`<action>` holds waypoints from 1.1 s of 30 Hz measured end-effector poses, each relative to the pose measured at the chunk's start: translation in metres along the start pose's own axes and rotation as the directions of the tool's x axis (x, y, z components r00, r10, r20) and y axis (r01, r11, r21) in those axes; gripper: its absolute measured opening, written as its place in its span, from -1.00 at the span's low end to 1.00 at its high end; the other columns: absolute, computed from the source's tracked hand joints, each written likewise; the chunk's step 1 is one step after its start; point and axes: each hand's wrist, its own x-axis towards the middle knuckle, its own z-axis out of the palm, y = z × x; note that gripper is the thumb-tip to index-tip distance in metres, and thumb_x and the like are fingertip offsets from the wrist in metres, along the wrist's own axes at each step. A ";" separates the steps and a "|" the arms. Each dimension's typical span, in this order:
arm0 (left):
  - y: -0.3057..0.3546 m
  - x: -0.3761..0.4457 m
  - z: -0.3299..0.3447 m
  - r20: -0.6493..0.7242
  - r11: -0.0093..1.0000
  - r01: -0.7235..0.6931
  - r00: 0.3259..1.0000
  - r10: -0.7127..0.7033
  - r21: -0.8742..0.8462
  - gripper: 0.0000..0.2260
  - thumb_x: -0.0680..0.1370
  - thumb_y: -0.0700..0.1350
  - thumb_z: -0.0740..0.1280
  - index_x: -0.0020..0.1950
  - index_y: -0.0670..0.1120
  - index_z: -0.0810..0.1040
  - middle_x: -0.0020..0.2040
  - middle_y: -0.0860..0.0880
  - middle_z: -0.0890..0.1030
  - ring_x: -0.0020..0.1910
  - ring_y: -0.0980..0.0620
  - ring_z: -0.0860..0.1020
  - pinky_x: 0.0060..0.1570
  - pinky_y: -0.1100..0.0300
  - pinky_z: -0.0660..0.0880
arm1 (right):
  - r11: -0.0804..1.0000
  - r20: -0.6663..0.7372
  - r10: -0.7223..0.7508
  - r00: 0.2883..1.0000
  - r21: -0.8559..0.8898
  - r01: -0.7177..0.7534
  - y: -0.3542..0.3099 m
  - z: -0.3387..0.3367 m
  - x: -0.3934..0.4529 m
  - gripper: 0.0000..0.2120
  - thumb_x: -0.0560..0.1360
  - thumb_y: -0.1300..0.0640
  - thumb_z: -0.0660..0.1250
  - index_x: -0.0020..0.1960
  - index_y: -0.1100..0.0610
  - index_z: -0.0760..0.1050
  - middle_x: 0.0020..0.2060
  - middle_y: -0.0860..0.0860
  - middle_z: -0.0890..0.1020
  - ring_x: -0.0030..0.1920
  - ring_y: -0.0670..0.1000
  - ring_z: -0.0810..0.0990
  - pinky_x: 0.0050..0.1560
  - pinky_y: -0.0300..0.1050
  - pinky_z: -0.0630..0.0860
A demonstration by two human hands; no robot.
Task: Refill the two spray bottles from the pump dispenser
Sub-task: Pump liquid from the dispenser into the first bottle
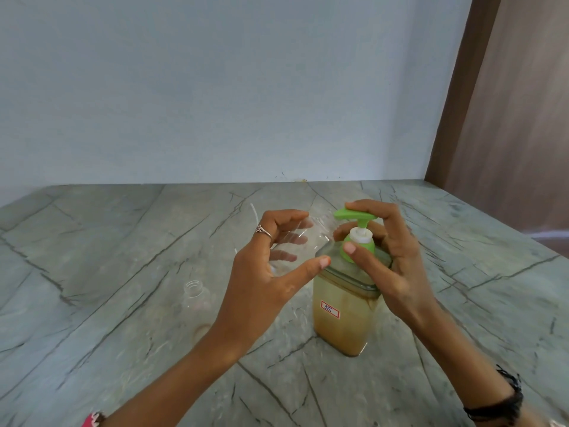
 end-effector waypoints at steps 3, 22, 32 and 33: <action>0.001 0.001 -0.001 0.009 1.000 0.000 1.000 0.000 0.020 -0.59 0.31 0.10 0.43 0.11 0.13 0.44 0.09 0.24 0.57 0.08 0.21 0.57 -0.04 0.31 0.55 | 0.999 0.010 0.031 0.999 0.012 -0.031 0.000 -0.002 0.000 -0.67 0.45 0.02 0.28 0.17 -0.28 0.37 -0.11 -0.15 0.67 -0.05 -0.02 0.67 -0.04 -0.01 0.60; -0.001 0.003 -0.002 0.071 0.997 -0.006 0.997 0.000 0.080 -0.60 0.30 0.12 0.42 0.10 0.22 0.42 0.08 0.28 0.56 0.06 0.23 0.57 -0.06 0.41 0.50 | 0.975 -0.070 0.110 0.991 0.201 -0.094 0.001 0.001 0.010 -0.82 0.27 0.13 0.37 -0.26 -0.16 0.49 -0.36 -0.11 0.64 -0.36 -0.14 0.59 -0.36 -0.30 0.46; 0.003 0.002 -0.002 0.035 0.999 0.003 0.999 -0.005 0.051 -0.61 0.31 0.10 0.43 0.10 0.18 0.43 0.07 0.28 0.57 0.05 0.24 0.57 -0.04 0.36 0.52 | 0.981 -0.042 0.077 0.996 0.179 -0.068 0.001 0.002 0.002 -0.75 0.41 0.08 0.31 0.05 -0.16 0.47 -0.25 0.09 0.65 -0.20 0.09 0.65 -0.18 0.12 0.58; 0.003 0.002 -0.002 0.035 0.999 0.005 0.999 -0.007 0.048 -0.61 0.31 0.10 0.43 0.10 0.17 0.44 0.07 0.27 0.57 0.05 0.23 0.57 -0.04 0.34 0.53 | 0.982 -0.040 0.075 0.996 0.175 -0.067 0.001 0.002 0.003 -0.75 0.41 0.08 0.31 0.05 -0.17 0.47 -0.25 0.09 0.65 -0.20 0.09 0.65 -0.18 0.14 0.58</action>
